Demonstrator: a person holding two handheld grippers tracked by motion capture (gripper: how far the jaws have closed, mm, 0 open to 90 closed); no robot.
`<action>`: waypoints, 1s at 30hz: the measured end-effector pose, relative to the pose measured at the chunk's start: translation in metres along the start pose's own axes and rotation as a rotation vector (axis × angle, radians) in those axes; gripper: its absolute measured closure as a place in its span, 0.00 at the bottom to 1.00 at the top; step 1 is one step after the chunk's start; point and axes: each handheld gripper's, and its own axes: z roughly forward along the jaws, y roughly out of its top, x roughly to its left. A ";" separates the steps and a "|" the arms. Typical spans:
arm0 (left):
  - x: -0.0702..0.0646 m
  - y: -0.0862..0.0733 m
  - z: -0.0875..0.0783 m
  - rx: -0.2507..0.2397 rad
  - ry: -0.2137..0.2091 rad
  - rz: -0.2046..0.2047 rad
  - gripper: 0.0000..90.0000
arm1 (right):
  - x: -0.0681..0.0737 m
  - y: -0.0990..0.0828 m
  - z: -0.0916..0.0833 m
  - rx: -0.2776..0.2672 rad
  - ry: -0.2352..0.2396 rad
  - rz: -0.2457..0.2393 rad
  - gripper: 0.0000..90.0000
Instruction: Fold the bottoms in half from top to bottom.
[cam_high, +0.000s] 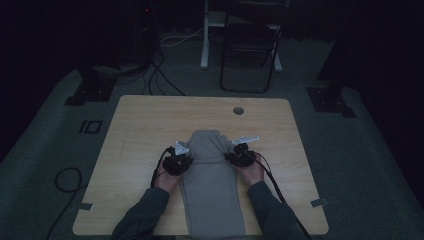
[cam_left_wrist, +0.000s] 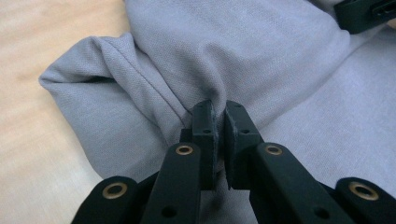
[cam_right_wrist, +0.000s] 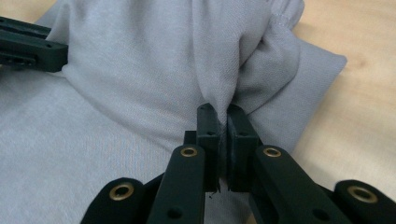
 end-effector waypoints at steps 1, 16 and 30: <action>0.003 0.004 0.004 -0.003 0.008 0.000 0.94 | -0.002 0.004 0.003 -0.003 -0.009 0.002 0.96; 0.033 0.047 0.045 0.010 0.109 -0.028 0.94 | -0.036 0.049 0.039 -0.029 -0.074 0.068 0.96; 0.027 0.066 0.039 0.038 0.118 -0.034 0.95 | -0.036 0.059 0.033 -0.056 -0.127 0.078 0.96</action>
